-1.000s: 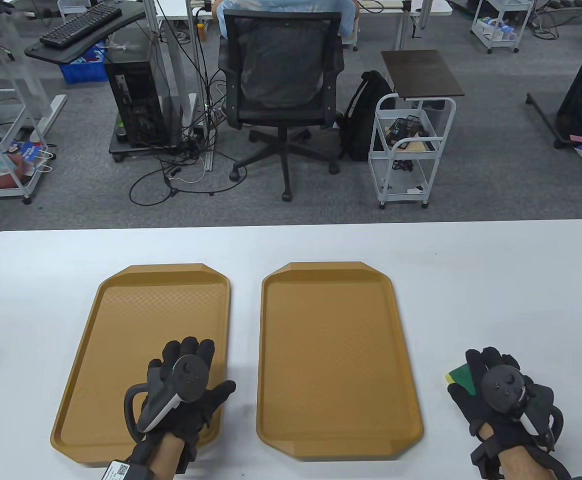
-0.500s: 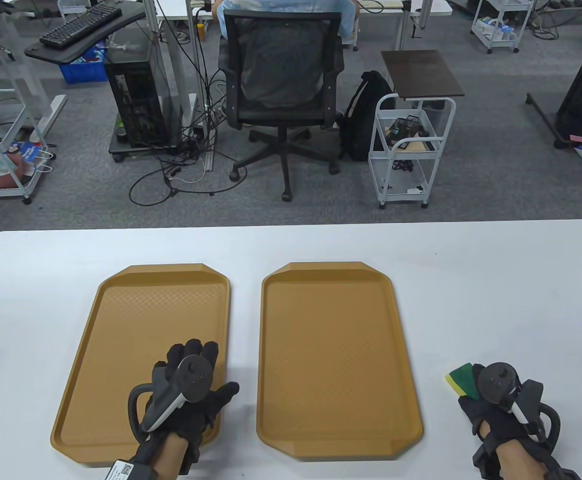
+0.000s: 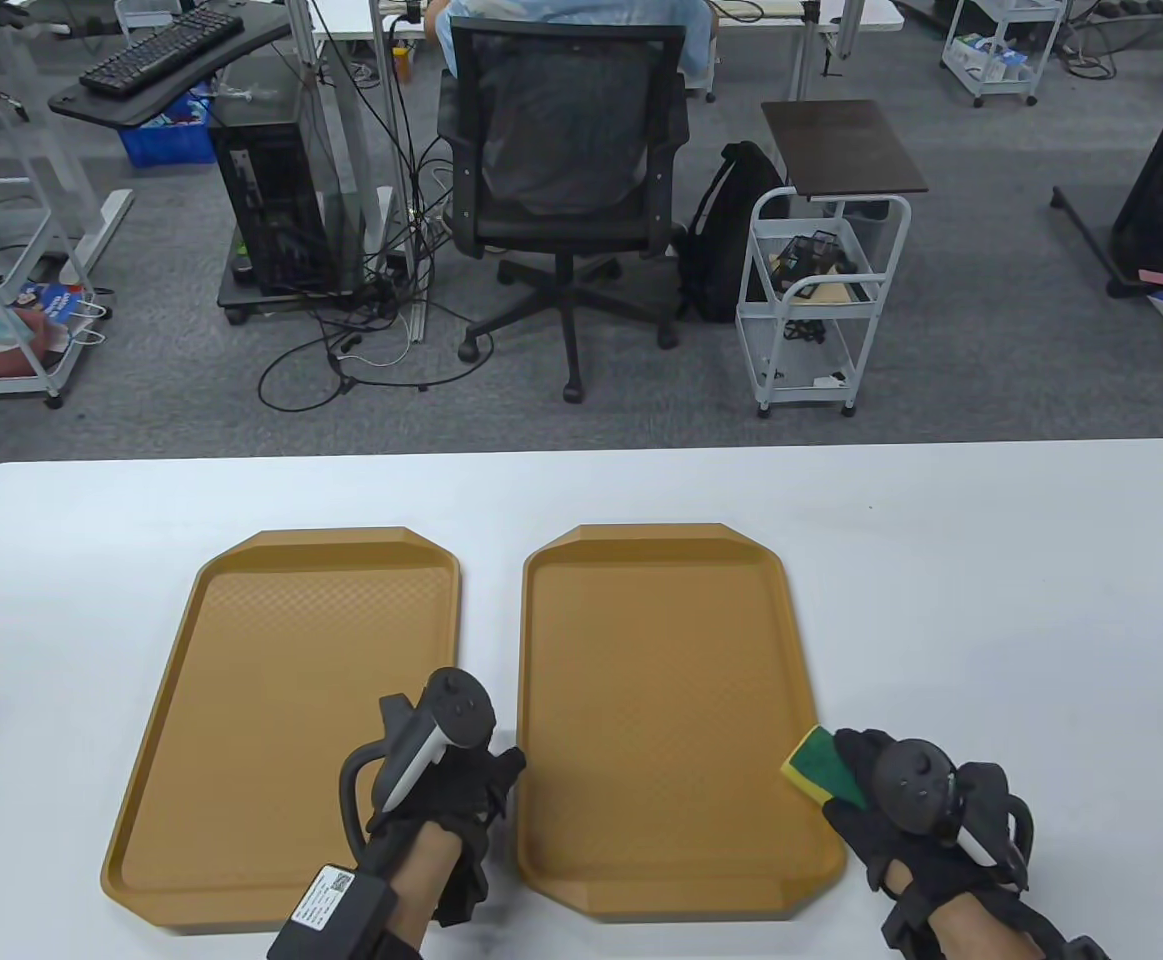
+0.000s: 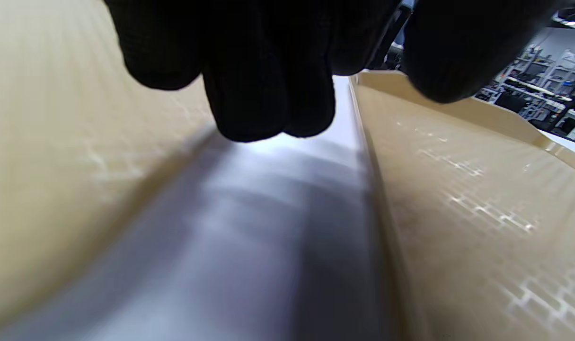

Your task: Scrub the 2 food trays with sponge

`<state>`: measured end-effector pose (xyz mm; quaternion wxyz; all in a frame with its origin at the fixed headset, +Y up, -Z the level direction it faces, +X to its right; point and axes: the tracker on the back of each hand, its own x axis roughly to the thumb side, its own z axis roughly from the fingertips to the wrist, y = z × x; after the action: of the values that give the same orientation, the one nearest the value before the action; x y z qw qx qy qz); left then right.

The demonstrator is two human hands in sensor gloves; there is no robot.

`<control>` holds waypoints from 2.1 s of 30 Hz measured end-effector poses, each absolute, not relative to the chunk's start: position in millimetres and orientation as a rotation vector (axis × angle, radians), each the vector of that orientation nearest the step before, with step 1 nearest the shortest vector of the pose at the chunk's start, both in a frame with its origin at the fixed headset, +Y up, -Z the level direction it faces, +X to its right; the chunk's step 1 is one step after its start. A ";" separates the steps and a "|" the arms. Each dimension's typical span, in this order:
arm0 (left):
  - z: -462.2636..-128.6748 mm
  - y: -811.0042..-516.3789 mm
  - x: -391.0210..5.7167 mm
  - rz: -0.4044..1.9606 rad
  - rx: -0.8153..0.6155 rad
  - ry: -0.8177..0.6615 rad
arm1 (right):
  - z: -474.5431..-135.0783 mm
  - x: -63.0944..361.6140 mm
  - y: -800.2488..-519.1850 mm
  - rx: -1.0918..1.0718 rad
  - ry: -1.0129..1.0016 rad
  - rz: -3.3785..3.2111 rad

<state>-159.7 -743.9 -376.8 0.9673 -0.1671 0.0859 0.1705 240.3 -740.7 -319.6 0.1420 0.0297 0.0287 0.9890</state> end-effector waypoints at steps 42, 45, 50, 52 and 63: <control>-395.3 -765.3 -149.7 0.300 -0.427 0.122 | -467.9 173.7 -759.2 -0.295 0.135 3.048; -395.5 -765.4 -149.8 0.302 -0.428 0.120 | -486.5 172.6 -760.1 -0.390 0.132 3.001; -395.7 -765.6 -150.3 0.306 -0.429 0.118 | -513.6 169.6 -759.4 -0.488 0.143 2.965; -395.7 -765.7 -150.3 0.306 -0.428 0.118 | -521.4 169.3 -759.1 -0.504 0.150 2.955; -396.3 -766.0 -150.7 0.308 -0.431 0.115 | -549.1 174.7 -762.4 -0.602 0.142 2.802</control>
<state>-150.7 -766.0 -396.3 0.9636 -0.2126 0.0566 0.1521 174.7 -762.4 -549.1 0.1357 -0.2078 0.0489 0.9675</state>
